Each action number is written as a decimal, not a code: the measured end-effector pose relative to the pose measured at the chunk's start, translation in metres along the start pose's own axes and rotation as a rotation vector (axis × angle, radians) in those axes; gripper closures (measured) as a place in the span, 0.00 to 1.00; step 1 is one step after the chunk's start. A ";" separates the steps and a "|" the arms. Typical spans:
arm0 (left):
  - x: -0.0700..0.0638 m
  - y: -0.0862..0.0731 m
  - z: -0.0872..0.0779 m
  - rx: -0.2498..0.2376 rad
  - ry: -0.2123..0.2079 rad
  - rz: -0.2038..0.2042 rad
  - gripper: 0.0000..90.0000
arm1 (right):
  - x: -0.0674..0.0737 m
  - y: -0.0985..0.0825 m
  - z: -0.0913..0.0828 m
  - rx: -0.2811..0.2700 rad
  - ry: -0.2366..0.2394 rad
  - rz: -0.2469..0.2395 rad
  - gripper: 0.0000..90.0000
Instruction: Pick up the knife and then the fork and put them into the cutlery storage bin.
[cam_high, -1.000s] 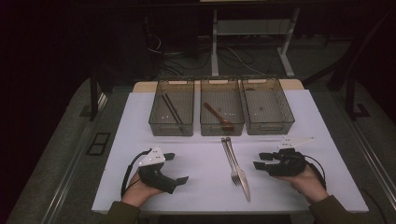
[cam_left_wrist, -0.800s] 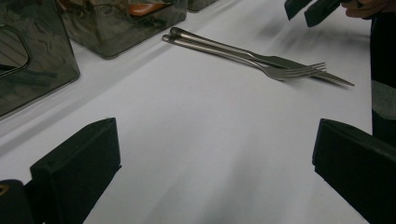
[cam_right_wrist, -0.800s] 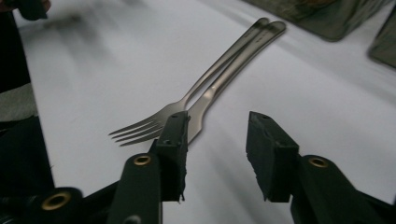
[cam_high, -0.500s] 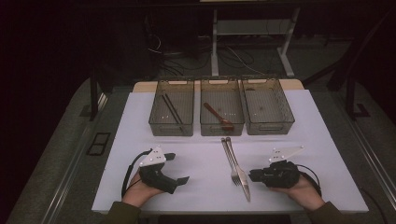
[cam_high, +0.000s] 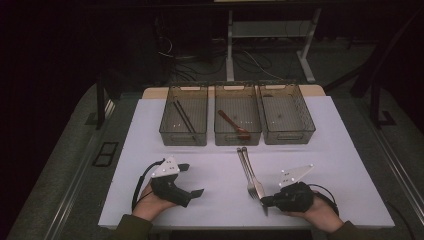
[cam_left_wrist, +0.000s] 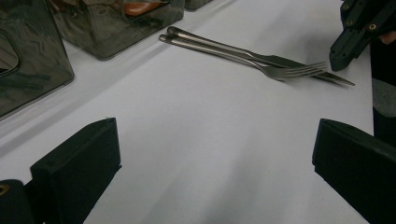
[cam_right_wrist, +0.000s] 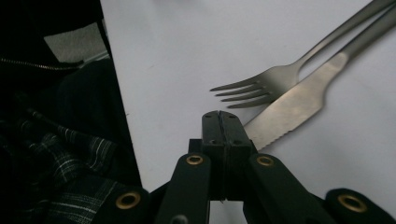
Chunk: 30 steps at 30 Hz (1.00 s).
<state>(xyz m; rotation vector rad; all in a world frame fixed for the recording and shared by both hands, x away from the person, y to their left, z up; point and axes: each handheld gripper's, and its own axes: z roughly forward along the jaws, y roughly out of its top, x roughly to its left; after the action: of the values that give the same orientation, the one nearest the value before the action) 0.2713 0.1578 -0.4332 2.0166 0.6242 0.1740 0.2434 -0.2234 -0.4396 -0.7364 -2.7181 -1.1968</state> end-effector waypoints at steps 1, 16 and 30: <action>0.000 0.000 0.000 -0.001 0.000 0.000 0.00 | 0.001 0.000 0.001 0.002 0.001 -0.007 0.98; 0.000 0.001 0.001 0.002 -0.004 0.006 0.00 | 0.011 0.003 0.019 0.063 0.011 -0.055 0.99; 0.000 0.001 0.001 -0.004 -0.005 0.003 0.00 | 0.000 -0.003 0.003 0.081 -0.096 -0.037 0.99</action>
<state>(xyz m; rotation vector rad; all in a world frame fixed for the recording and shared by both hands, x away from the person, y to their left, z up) 0.2721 0.1563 -0.4329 2.0141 0.6174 0.1719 0.2420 -0.2227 -0.4433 -0.7554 -2.8504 -1.0787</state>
